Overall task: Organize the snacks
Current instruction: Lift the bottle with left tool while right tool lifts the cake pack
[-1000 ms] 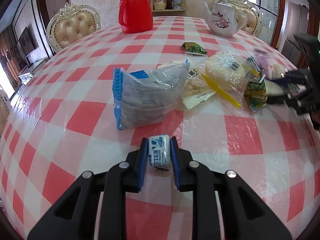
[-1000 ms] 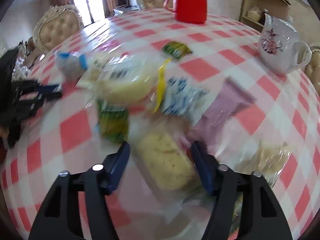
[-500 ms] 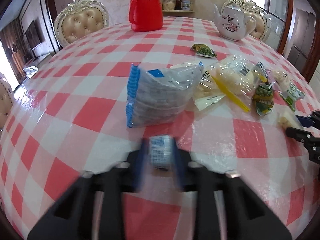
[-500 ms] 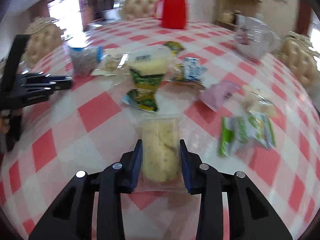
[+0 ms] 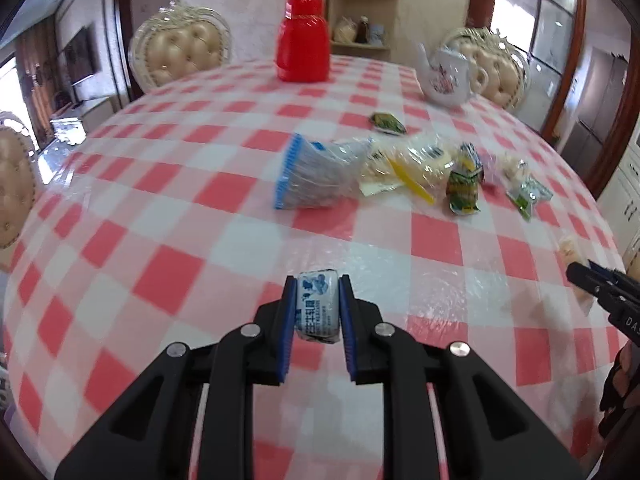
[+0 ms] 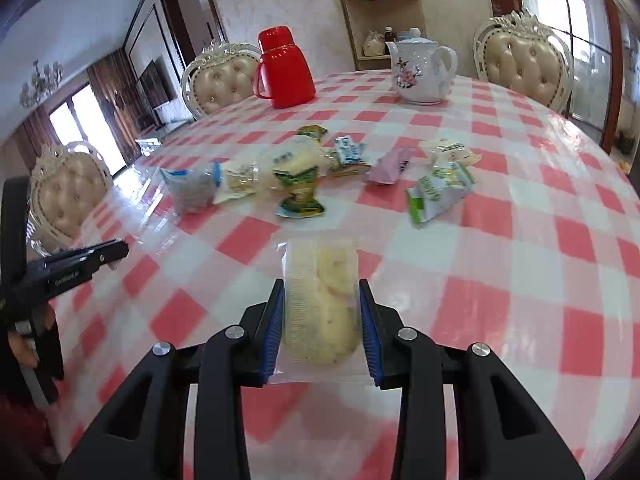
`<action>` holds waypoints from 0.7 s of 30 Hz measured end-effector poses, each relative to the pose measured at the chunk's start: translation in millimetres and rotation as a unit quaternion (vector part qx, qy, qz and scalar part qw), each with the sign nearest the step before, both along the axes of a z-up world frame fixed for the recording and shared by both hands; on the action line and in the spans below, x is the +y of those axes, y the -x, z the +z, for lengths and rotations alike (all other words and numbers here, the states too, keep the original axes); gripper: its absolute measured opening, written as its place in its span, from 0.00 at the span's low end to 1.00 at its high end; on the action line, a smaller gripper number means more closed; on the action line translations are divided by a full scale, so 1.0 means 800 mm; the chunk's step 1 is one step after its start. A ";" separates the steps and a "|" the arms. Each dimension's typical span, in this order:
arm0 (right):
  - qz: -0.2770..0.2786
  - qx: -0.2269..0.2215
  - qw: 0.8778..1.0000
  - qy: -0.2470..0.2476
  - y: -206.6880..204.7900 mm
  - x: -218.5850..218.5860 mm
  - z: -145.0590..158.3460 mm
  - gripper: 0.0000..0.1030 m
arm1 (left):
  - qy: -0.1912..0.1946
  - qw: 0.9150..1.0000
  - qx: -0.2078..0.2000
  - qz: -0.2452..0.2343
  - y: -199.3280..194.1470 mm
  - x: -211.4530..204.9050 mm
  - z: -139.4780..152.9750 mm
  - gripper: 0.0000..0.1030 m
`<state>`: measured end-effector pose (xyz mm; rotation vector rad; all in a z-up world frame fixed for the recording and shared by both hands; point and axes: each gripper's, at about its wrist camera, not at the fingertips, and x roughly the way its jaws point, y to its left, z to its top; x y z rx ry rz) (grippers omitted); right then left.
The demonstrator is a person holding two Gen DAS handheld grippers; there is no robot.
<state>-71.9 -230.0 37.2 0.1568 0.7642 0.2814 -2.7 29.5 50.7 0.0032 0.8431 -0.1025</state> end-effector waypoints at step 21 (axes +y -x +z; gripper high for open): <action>0.070 -0.018 0.997 -0.021 0.179 0.108 0.008 0.34 | 0.000 1.000 -0.008 0.016 0.214 0.063 -0.005 0.20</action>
